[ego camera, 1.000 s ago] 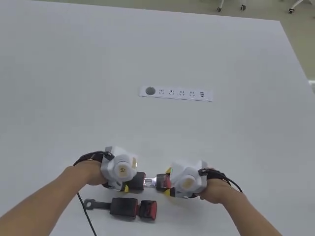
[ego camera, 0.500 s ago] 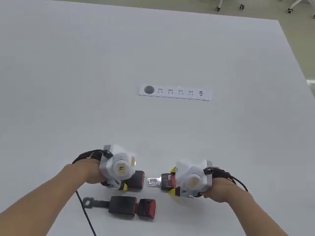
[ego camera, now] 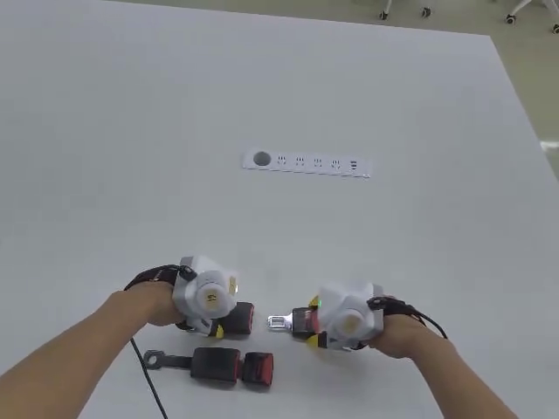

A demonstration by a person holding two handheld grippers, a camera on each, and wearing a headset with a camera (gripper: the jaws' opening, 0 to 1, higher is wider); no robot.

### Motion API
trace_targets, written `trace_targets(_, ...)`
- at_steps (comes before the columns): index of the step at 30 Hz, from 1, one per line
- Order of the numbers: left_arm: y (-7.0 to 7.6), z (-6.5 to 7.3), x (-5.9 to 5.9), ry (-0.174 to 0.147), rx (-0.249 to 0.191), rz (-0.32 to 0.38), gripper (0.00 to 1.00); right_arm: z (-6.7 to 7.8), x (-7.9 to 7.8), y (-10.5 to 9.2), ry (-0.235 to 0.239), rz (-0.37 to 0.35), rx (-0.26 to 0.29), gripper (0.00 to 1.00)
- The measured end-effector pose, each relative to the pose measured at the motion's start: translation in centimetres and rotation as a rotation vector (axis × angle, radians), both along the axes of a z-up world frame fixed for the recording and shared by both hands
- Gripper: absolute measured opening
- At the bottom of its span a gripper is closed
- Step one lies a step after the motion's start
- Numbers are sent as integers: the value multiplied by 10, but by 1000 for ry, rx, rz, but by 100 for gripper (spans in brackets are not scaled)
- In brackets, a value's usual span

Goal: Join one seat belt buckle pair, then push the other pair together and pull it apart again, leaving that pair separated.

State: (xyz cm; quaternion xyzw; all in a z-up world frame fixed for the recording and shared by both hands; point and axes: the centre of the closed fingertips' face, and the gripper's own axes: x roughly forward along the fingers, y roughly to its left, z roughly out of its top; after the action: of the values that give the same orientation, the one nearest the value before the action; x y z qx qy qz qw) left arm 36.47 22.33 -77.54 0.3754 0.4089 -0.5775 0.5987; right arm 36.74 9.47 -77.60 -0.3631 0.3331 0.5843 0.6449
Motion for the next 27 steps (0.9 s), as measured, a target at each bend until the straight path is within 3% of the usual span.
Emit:
trace_targets(23,-2,6,-1,1,-18,6,34,-1,1,-16,5,-11,-9,32)
trace_targets(27,-1,4,0,0,-19,6,34,-2,2,-17,-2,-17,-10,36)
